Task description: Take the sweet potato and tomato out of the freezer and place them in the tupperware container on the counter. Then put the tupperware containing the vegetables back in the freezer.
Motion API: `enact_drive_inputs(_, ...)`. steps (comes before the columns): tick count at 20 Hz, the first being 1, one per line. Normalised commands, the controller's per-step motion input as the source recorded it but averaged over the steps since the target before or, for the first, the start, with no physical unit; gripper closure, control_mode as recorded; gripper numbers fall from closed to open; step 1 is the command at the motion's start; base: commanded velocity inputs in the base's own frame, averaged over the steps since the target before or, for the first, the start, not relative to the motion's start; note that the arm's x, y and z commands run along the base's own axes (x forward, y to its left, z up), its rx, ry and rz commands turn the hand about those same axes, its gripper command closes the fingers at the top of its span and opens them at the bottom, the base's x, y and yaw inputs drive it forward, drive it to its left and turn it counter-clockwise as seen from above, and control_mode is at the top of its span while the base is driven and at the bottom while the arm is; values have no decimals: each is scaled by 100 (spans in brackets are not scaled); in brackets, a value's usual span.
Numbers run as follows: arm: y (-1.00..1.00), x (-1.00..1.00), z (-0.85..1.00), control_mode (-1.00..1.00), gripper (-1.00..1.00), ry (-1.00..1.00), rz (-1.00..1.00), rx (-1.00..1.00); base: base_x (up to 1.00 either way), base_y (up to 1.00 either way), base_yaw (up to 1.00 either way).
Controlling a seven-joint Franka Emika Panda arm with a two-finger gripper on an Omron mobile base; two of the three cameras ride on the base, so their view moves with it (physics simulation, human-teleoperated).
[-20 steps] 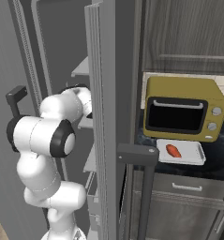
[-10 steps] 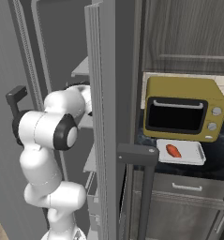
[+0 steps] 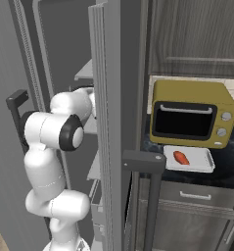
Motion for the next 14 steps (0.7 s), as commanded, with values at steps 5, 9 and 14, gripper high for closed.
enact_drive_inputs(5,0,14,-12,-100,-100,0,3,0,0,0,0)
enact_drive_inputs(9,0,18,-16,-100,-100,0,3,0,0,0,0)
enact_drive_inputs(14,0,19,-13,-100,-100,0,2,0,0,0,0)
